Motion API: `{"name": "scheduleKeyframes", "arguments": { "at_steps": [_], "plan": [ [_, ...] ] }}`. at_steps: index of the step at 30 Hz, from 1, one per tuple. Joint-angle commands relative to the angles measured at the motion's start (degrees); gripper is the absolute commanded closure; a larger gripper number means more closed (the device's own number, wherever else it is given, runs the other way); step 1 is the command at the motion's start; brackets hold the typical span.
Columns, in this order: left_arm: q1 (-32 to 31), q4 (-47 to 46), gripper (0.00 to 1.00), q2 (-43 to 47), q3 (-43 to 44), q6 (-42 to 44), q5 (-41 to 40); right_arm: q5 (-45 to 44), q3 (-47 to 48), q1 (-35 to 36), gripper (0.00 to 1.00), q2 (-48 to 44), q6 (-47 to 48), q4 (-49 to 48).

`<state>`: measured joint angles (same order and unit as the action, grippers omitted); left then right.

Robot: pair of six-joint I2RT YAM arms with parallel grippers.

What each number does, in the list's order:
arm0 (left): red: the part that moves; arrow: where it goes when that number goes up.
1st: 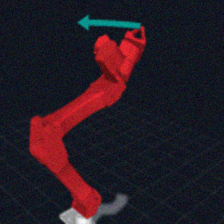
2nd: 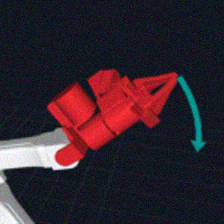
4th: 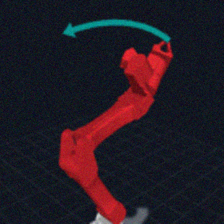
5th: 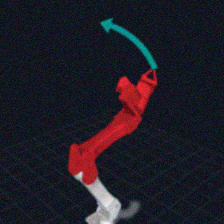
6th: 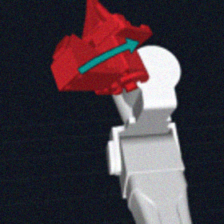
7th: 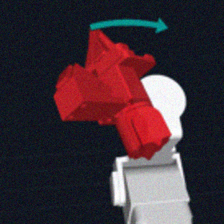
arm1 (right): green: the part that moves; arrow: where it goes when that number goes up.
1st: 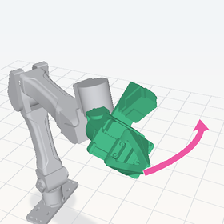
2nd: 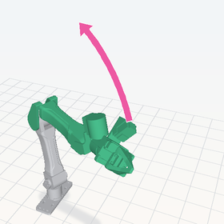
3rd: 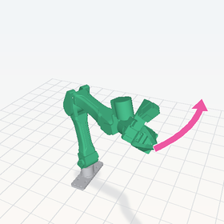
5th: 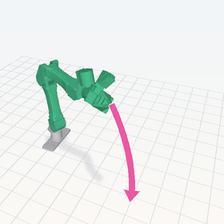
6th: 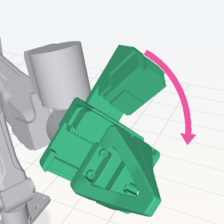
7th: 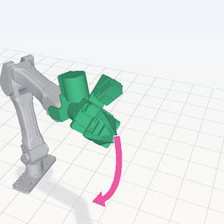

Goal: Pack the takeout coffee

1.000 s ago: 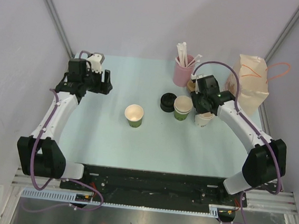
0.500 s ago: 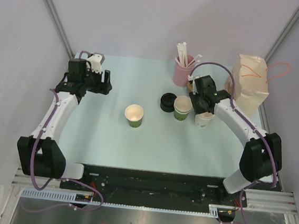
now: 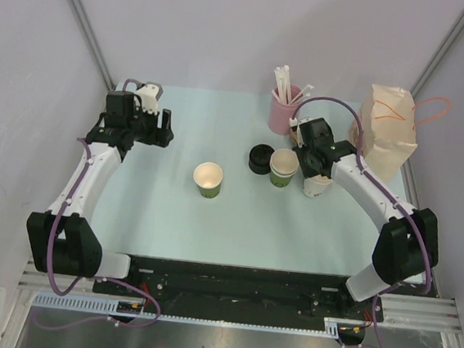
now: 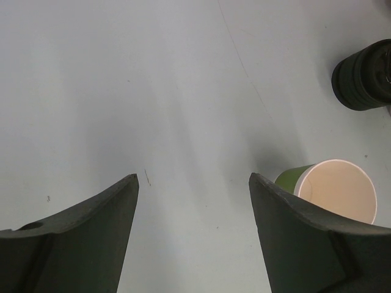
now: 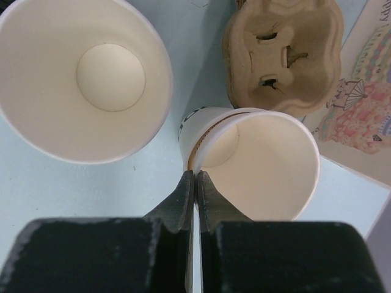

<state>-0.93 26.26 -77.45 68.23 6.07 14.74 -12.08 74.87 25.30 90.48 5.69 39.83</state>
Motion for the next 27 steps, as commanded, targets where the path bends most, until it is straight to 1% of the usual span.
{"name": "scheduleKeyframes", "arguments": {
  "at_steps": [1,7,11,12,14,16,17,18,19,21,22,24,25,27],
  "plan": [
    [0.3,-0.6,0.21,1.7,0.3,2.8,1.4,-5.7,0.3,1.9,1.0,-5.3,2.1,0.6],
    [0.1,-0.6,0.21,1.6,0.4,2.5,2.0,-5.3,0.3,1.7,1.0,-6.9,3.3,0.3],
    [-0.6,-0.7,0.21,1.7,0.3,2.1,2.0,3.6,0.3,-0.4,1.0,-6.2,1.9,0.8],
    [-0.9,-0.5,0.22,1.9,0.3,1.8,1.8,2.7,0.3,-0.7,1.0,-5.8,1.1,0.9],
    [-2.4,-0.5,0.22,2.4,0.6,1.5,1.1,-3.5,0.3,-0.9,1.0,-4.7,0.0,1.3],
    [-4.2,-0.4,0.23,3.4,1.5,-0.3,1.2,-2.3,0.2,-1.2,1.0,-4.0,-0.4,2.0],
    [-7.0,-0.4,0.25,3.5,2.0,-1.0,2.4,0.0,0.2,-1.2,1.0,-4.0,-0.8,2.0],
    [-8.9,-0.3,0.25,3.6,2.5,-2.0,3.1,0.6,-0.1,-1.2,1.0,-4.3,-1.2,1.9],
    [-13.3,-0.2,0.27,3.7,3.9,-2.5,3.7,0.6,-0.2,-1.3,1.0,-4.4,-1.6,1.7],
    [-17.9,-0.2,0.28,2.9,5.7,-4.0,5.4,0.7,-0.4,-1.7,1.0,-5.0,-2.0,1.4],
    [-22.1,-0.3,0.29,1.7,7.6,-4.5,6.3,1.7,-0.5,-1.9,1.0,-5.0,-2.2,1.5],
    [-26.0,-0.4,0.3,-0.6,9.6,-5.7,10.5,2.6,-0.7,-3.1,1.0,-5.0,-3.0,1.5],
    [-29.0,-0.5,0.3,-3.6,11.8,-5.7,11.5,2.8,-1.1,-3.2,1.0,-5.0,-3.1,1.5],
    [-31.1,-0.7,0.32,-7.4,14.6,-11.2,14.7,2.8,-1.4,-3.5,1.0,-5.1,-3.3,1.5]
  ]
}}
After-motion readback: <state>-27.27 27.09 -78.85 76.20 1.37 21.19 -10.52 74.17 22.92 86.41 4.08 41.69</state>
